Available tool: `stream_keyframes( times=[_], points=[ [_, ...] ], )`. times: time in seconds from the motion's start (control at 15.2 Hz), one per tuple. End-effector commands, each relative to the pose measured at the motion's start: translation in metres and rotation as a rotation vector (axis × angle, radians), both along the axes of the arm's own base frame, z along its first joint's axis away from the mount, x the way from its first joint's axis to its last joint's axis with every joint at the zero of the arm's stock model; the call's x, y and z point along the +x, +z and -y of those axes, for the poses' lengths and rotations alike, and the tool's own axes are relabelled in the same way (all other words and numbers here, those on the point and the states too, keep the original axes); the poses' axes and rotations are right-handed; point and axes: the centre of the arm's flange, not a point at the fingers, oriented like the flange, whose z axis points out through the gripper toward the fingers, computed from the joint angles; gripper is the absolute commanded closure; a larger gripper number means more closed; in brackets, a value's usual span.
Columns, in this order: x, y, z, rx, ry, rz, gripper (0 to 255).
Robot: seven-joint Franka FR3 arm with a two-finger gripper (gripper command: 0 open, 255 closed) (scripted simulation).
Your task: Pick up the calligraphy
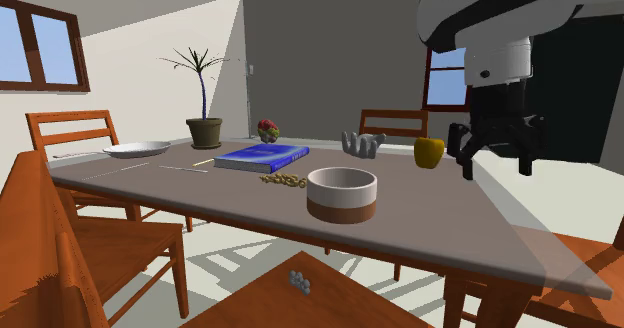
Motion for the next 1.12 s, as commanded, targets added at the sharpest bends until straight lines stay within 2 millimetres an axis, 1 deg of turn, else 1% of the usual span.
stream_keyframes(
  times=[0.0, 0.53, 1.06],
  points=[
    [0.000, 0.000, 0.000, 0.000, 0.000, 0.000, 0],
    [0.062, -0.025, -0.071, 0.075, 0.084, -0.023, 0],
    [0.118, -0.047, -0.149, 0.151, 0.169, -0.047, 0]
  ],
)
